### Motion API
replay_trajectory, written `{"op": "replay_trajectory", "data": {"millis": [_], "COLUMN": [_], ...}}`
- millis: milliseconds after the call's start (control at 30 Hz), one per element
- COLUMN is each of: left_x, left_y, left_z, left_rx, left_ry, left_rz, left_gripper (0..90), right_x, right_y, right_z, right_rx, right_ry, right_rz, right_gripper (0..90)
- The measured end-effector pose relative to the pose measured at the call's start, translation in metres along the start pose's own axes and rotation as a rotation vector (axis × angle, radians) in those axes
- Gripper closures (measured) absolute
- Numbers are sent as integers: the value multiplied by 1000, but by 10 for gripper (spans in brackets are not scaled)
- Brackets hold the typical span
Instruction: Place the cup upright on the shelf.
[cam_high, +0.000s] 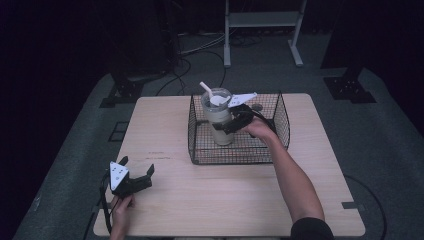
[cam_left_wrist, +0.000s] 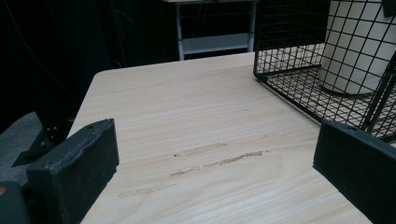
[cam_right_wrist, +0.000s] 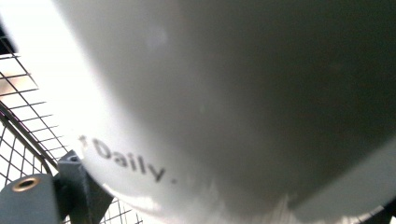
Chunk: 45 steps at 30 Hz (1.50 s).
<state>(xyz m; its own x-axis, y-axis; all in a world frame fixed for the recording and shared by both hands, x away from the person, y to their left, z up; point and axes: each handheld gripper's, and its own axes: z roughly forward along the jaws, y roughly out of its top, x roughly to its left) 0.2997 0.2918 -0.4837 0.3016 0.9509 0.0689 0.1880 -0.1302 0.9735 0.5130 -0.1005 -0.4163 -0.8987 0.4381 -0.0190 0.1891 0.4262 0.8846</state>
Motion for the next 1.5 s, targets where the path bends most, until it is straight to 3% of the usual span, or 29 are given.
{"op": "replay_trajectory", "data": {"millis": [700,867,1500], "left_x": [0,0,0], "left_y": [0,0,0], "left_z": [0,0,0], "left_rx": [0,-1,-1], "left_ry": [0,-1,3], "left_rz": [0,0,-2], "left_gripper": [0,0,0], "right_x": [4,4,8], "right_y": [1,-4,-6], "right_z": [-8,-16,-37], "right_rx": [29,36,32], "right_ry": [-18,-27,-81], "right_rz": [-2,17,13], "right_gripper": [79,79,85]}}
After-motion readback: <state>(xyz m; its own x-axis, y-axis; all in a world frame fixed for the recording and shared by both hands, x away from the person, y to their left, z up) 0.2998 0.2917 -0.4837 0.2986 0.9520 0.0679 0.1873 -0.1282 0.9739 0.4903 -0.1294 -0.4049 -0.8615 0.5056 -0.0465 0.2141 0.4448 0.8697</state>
